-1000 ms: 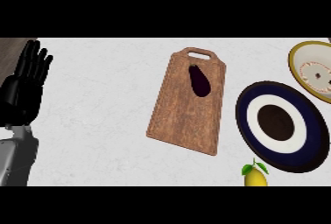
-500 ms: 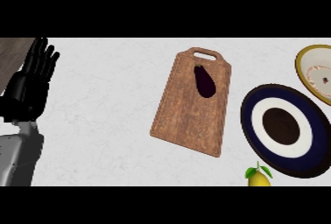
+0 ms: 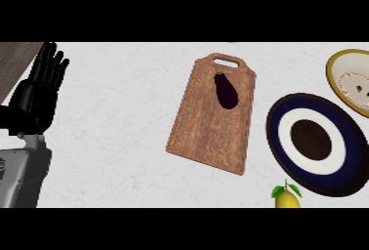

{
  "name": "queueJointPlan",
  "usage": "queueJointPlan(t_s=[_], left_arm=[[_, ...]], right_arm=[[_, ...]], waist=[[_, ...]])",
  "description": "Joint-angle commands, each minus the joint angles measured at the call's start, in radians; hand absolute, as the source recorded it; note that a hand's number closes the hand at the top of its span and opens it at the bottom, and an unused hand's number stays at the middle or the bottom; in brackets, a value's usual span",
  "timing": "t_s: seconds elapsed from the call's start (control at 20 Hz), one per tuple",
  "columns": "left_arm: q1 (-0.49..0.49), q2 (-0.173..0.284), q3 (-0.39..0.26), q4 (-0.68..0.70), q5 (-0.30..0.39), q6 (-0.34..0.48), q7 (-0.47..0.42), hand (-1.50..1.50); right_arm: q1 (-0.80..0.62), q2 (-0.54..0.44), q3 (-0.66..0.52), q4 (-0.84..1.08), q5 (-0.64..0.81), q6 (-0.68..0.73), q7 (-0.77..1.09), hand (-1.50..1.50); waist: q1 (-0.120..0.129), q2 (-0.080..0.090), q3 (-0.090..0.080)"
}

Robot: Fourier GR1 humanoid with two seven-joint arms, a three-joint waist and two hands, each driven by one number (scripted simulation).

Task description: Pick the sweet potato from the plate and place it in the bowl

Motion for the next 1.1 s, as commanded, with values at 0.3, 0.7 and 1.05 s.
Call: queueJointPlan(t_s=[0.3, 0.7, 1.05], left_arm=[[-0.030, 0.004, 0.010, 0.005, 0.001, 0.005, 0.011, 0.00], [-0.018, -0.003, 0.004, 0.026, -0.014, 0.009, -0.004, 0.00], [-0.003, 0.013, 0.031, 0.018, 0.010, -0.007, -0.004, 0.00]], right_arm=[[-0.090, 0.155, 0.085, 0.238, 0.094, -0.071, -0.024, 1.50], [-0.173, 0.250, 0.026, 0.368, -0.002, 0.089, -0.042, -1.50], [-0.234, 0.231, -0.135, 0.441, -0.163, 0.070, -0.002, -1.50]], waist=[[0.000, 0.007, 0.002], [-0.013, 0.006, 0.003], [-0.020, 0.004, 0.004]])
